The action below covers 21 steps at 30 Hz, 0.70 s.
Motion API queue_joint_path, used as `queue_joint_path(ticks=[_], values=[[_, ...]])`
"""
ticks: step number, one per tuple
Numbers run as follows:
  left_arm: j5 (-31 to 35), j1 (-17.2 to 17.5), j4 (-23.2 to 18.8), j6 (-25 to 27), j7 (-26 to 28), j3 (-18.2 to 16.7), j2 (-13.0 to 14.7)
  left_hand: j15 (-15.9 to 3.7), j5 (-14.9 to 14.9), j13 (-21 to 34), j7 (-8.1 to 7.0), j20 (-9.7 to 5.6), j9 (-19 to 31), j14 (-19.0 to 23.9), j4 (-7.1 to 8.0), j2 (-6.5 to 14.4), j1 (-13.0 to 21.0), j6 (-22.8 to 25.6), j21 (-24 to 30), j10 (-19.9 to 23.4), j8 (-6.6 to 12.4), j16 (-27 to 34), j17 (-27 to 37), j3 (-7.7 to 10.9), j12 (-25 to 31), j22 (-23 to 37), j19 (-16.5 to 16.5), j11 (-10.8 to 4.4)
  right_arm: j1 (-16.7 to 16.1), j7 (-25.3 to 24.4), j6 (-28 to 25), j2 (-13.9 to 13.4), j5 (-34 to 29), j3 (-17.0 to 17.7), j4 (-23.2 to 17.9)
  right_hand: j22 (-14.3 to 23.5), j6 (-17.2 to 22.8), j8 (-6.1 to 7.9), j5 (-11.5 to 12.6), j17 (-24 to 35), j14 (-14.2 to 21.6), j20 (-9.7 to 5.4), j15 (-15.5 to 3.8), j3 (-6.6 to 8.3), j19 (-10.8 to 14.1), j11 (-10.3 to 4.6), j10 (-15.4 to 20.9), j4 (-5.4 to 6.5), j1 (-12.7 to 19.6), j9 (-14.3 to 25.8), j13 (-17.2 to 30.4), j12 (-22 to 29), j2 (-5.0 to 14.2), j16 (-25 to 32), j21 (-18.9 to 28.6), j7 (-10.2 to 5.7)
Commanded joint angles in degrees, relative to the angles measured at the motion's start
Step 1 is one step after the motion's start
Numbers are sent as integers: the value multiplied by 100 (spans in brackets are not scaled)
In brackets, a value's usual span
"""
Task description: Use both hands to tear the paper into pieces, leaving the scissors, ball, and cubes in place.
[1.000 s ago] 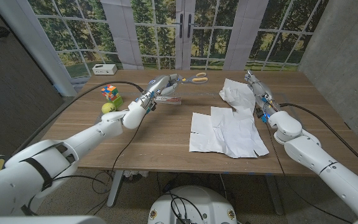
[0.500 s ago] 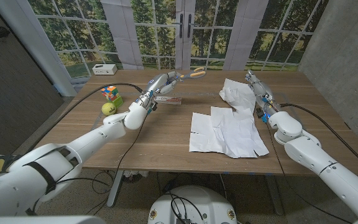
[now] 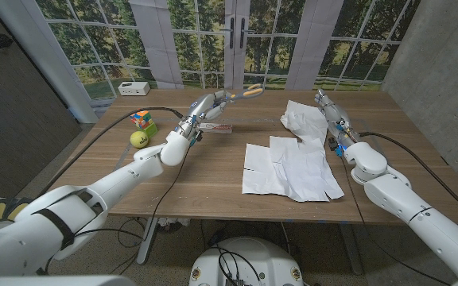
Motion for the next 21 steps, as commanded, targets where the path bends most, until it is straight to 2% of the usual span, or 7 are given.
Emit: queue_joint_path(ticks=[1, 6, 8, 9, 12, 15, 21], values=[[223, -72, 16, 30, 7, 18, -9, -8, 1, 20, 0, -440, -10, 44, -12, -3, -49, 70, 105, 72, 21, 72, 11, 64, 41, -13, -9, 7, -226, -81, 21, -169, -27, 184, -247, 5, 45, 3, -31, 8, -55, 25, -16, 44, -50, -42, -2, 6, 50, 10, 19, 5, 24, 23, 24, -28], [320, -116, 76, 7, 7, 99, -6, -6, -14, 18, 1, -441, -41, 39, -20, -4, -66, 99, 112, 64, 24, 108, 9, 71, 34, -157, -62, 9, -380, -161, -33, -324, -69, 323, -491, 5, 246, 76, -45, 8, -81, 45, 53, 98, -66, 105, -25, -17, 98, 15, 23, 2, 31, 22, 23, -218], [452, -177, 140, -21, 57, 169, -1, -7, -14, 18, -1, -441, -57, 36, -19, 1, -68, 97, 171, 68, 15, 114, 9, 81, 35, -126, -27, 8, -447, -220, -95, -400, -116, 377, -617, 5, 333, 90, -61, 8, -86, 52, 53, 136, -67, -181, 56, -29, 122, 19, 26, 39, 26, 27, 26, -253], [477, -197, 169, -38, 67, 193, -5, -7, -14, 18, 3, -441, -39, 35, -19, 1, -69, 96, 164, 68, 27, 116, 8, 85, 35, -142, -44, 8, -478, -245, -144, -447, -142, 403, -686, 5, 395, 108, -65, 8, -78, 61, 55, 148, -75, -220, 108, -33, 130, 20, 27, 59, 24, 32, 24, -297], [454, -237, 283, -112, 53, 245, -44, -6, -18, 19, 0, -441, -50, 32, -23, -2, -74, 79, 180, 67, 17, 123, 7, 87, 35, -178, -51, 10, -552, -272, -243, -543, -170, 467, -840, 6, 516, 131, -79, 9, -72, 72, 53, 182, -97, -27, 266, -45, 152, 22, 31, 121, 20, 37, 21, -314], [465, -290, 406, -161, 78, 304, -97, -7, -20, 18, 11, -440, -39, 31, -23, 3, -79, 81, 232, 64, 30, 130, 7, 97, 34, -194, -33, 8, -604, -315, -307, -601, -221, 515, -964, 7, 557, 139, -83, 8, -68, 91, 62, 199, -111, 27, 252, -56, 172, 23, 32, 115, 19, 39, 18, -321], [566, -415, 598, -222, 164, 437, -166, -6, -20, 18, 2, -438, -106, 23, -19, -8, -98, 74, 294, 43, -1, 137, 5, 120, 33, -259, -84, 10, -660, -375, -389, -722, -415, 585, -1185, 9, 1565, 448, -117, 5, -70, 164, 96, 360, -159, -103, 188, -171, 364, 58, 36, 94, 27, 37, 23, -549]])
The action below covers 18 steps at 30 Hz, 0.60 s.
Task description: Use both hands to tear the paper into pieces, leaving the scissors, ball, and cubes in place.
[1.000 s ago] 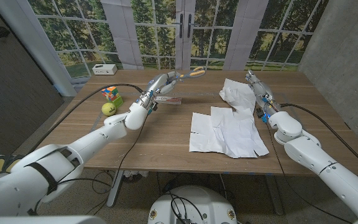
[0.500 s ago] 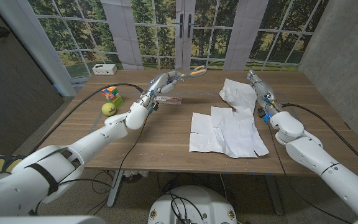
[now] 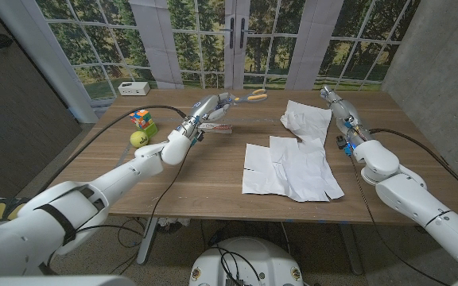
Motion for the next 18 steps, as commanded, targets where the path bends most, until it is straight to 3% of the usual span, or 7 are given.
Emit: queue_joint_path(ticks=[1, 10, 11, 13, 16, 18], values=[[173, -219, 369, -157, 130, 241, -124, -6, -20, 18, 1, -449, 14, 23, -3, -8, -53, 20, 65, 21, 12, 53, 7, 41, 33, -10, -41, -12, -176, -101, -198, -282, -264, 182, -466, 8, 631, 202, -12, 9, -25, 50, 47, 119, -40, -47, -18, -62, 190, 36, 13, 17, 11, 36, 25, -105], [259, -364, 554, -218, 276, 396, -188, -6, -18, 19, -2, -449, -21, 26, -4, -7, -68, 13, 136, 6, 1, 58, 6, 58, 35, -81, -69, -12, -180, -84, -435, -453, -414, 274, -737, 8, 804, 243, -8, 7, -80, 137, 106, 196, -98, 43, -107, -157, 335, 48, 11, -18, -4, 18, 9, -42], [272, -372, 545, -210, 277, 410, -181, -6, -18, 18, -2, -449, -22, 20, -6, -8, -69, 12, 140, 8, 2, 56, 6, 59, 35, -97, -73, -12, -188, -95, -494, -475, -423, 289, -785, 8, 810, 239, -6, 7, -95, 226, 128, 220, -168, 1, -120, -187, 383, 50, 11, -23, -5, 15, -13, -28], [303, -384, 515, -189, 299, 430, -162, -7, -18, 18, -2, -449, -26, 16, -6, -9, -71, 14, 130, 11, 2, 55, 6, 63, 35, -125, -96, -12, -195, -72, -591, -550, -459, 311, -872, 9, 949, 266, -2, 8, -113, 415, 195, 309, -292, -268, -97, -290, 546, 56, 9, -16, -1, 28, -32, -8], [334, -393, 465, -149, 336, 441, -138, -7, -17, 18, -4, -449, -17, 18, -4, -8, -74, 5, 141, 15, 8, 55, 6, 73, 36, -129, -110, -13, -193, -27, -812, -674, -494, 330, -1009, 9, 1062, 298, 0, 8, -137, 490, 240, 344, -364, -312, -88, -335, 617, 57, 7, -16, -5, 25, -44, 0], [344, -413, 471, -137, 344, 454, -138, -7, -19, 20, -4, -449, -45, 18, -7, -11, -77, 25, 151, 18, 1, 55, 6, 71, 38, -147, -108, -12, -191, 2, -970, -741, -477, 348, -1105, 10, 1082, 297, 3, 8, -151, 507, 262, 370, -384, -225, -54, -366, 666, 58, 7, -5, -4, 25, -40, 23]])
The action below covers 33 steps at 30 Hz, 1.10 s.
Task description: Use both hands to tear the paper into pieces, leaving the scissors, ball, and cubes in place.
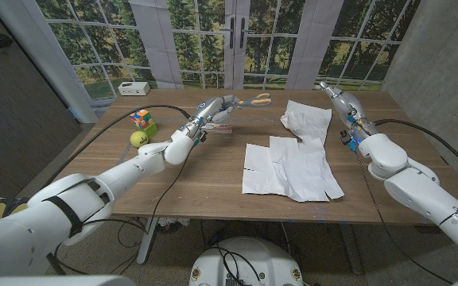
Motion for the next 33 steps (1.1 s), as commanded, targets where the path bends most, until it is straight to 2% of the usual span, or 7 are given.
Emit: queue_joint_path(ticks=[1, 5, 8, 10, 19, 23, 33], values=[[151, -132, 43, 46, 159, 141, 6, -7, -20, 20, -2, -490, -1, 19, 14, -5, -23, 39, 38, 18, 22, 55, 21, 44, 41, -15, -21, -12, -38, 63, -607, -369, -154, 130, -509, 10, 77, 46, 7, 19, -42, 67, 74, 25, -193, 104, 48, -77, 146, 29, 14, -7, -1, 24, -7, 25], [180, -169, 85, 53, 195, 185, -6, -7, -22, 19, -4, -491, -59, 16, -7, -2, -17, 46, 81, 31, -1, 55, 21, 53, 40, -66, -2, -12, -66, -9, -1020, -519, -190, 201, -823, 11, 97, 36, 6, 21, -60, 115, 121, 64, -219, 207, 27, -110, 204, 31, 14, -18, 10, 26, 1, 110], [220, -199, 146, 56, 240, 234, -27, -7, -22, 19, -4, -490, -68, 29, -13, -1, -13, 72, 88, 37, 8, 60, 22, 60, 41, -86, -13, -13, -59, -26, -1310, -644, -241, 233, -1050, 12, 170, 43, 0, 22, -26, 176, 147, 97, -192, 68, 61, -139, 252, 32, 14, -8, 11, 47, 26, 213], [278, -204, 144, 90, 295, 268, -24, -6, -23, 20, -5, -490, -69, 25, -21, -7, -12, 83, 109, 40, 18, 59, 21, 64, 41, -104, -10, -11, -30, -21, -1651, -822, -325, 239, -1269, 12, 188, 37, -4, 23, -22, 200, 152, 115, -198, 186, 72, -154, 275, 33, 13, -6, 11, 50, 29, 237], [258, -19, -120, 376, 399, 240, 61, -6, -21, 20, -1, -490, -75, 18, -33, -13, -13, 63, 135, 28, 24, 55, 21, 74, 39, -168, -31, -11, -112, -52, -2035, -975, -392, 363, -1592, 14, 236, 27, -20, 25, -80, 230, 145, 153, -197, 368, 31, -179, 320, 38, 13, -25, 13, 30, 41, 230], [279, 27, -202, 451, 433, 233, 89, -5, -18, 20, -2, -489, -94, 14, -28, -13, -16, 60, 123, 27, 17, 53, 21, 83, 40, -188, -65, -11, -110, -105, -2372, -1124, -526, 393, -1831, 19, 291, 15, -54, 29, -551, 148, 298, 245, -433, 593, -129, -241, 431, 71, 16, -81, 27, -66, -9, 218], [388, -27, -171, 474, 488, 307, 54, -6, -22, 19, -4, -489, -136, 18, -32, -9, -15, 84, 151, 30, 11, 51, 20, 85, 40, -199, -44, -12, 242, 191, -2914, -1430, -756, 95, -2125, 21, 469, 87, -55, 26, -722, 78, 296, 362, -522, 692, -146, -341, 616, 103, 18, -79, 59, -36, 1, 285]])
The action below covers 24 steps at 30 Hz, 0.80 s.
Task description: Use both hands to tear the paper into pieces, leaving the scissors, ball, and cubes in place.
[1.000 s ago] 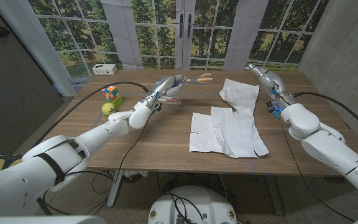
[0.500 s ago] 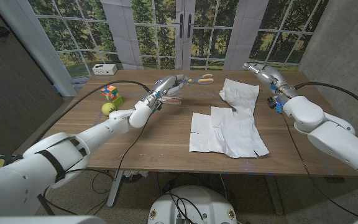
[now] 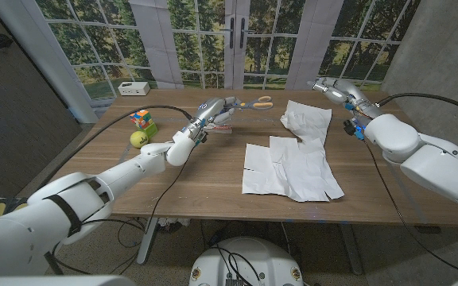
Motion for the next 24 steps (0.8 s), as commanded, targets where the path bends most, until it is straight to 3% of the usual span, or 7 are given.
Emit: queue_joint_path(ticks=[1, 24], values=[[131, -40, 11, 48, 97, 94, -21, -6, -23, 19, -2, -488, -10, 18, -8, -8, -16, 42, 19, 33, 14, 1, 18, 30, 41, -9, -13, -13, 310, 250, -643, -375, -296, -268, -438, 7, 68, 65, -10, 10, -587, -35, 63, 70, -517, 69, -15, -49, 134, 25, 17, -5, 16, 24, 4, -8], [390, -322, 181, -42, 239, 344, -152, -5, -35, 19, -2, -489, -78, 21, -31, -13, -14, 51, 13, 21, -1, -3, 18, 13, 37, -145, -26, -10, 411, 523, -791, -656, -512, -256, -779, 5, -107, 7, -16, 4, -560, 87, 114, 299, -503, 102, -210, -240, 521, 71, 17, -55, 27, 80, 46, 28]])
